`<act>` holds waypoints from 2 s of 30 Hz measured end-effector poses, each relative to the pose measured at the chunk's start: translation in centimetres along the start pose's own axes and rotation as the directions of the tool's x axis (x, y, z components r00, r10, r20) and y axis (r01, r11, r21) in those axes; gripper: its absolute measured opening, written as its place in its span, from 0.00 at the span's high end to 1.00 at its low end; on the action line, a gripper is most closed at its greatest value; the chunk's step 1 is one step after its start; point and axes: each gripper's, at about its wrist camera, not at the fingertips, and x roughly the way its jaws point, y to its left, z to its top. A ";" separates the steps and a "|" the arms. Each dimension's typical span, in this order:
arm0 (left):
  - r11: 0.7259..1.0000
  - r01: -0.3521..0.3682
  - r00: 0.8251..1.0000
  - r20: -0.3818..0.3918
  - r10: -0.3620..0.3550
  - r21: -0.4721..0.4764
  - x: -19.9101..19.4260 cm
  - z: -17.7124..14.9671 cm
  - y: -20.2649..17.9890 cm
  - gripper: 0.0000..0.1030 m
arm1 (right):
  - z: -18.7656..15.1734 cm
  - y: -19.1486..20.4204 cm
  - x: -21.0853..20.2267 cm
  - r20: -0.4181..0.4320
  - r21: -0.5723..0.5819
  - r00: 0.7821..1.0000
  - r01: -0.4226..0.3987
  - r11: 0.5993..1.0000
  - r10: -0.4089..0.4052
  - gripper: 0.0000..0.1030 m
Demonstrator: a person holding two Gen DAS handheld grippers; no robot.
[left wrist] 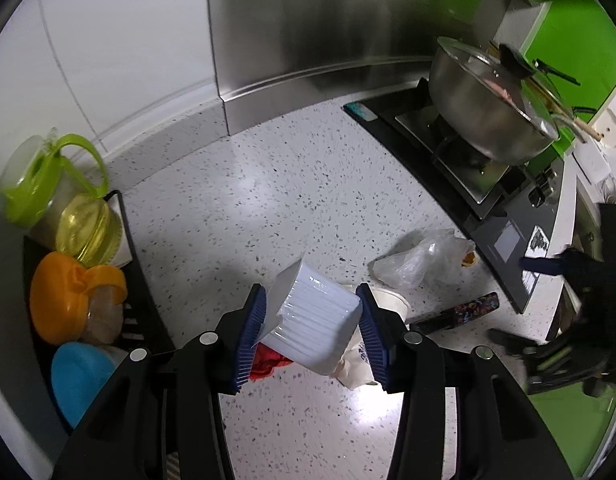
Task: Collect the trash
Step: 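Grasp the white box with the left gripper while the right gripper grasps the patterned lighter, then carry the white box and lighter with both grippers over the pink wastebasket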
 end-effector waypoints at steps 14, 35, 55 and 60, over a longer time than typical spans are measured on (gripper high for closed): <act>0.999 0.001 1.000 0.009 -0.001 -0.048 -1.3 -1.6 0.3 0.56 | -0.2 2.1 5.0 -0.098 -0.178 0.995 0.014 0.984 -0.032 0.35; 0.998 0.054 0.998 0.016 -0.054 0.014 -3.2 -3.3 -1.5 0.56 | -2.1 2.3 -3.0 0.038 0.016 0.994 -0.104 0.994 0.104 0.78; 0.871 0.223 0.967 0.015 -0.255 0.439 -9.2 -6.4 -11.9 0.56 | -14.8 2.7 -20.4 0.282 0.485 0.927 0.083 0.871 -0.246 0.78; 0.789 0.288 0.944 -0.020 -0.331 0.542 -9.8 -8.5 -17.9 0.56 | -22.6 1.4 -23.1 0.229 0.616 0.905 0.150 0.774 -0.358 0.78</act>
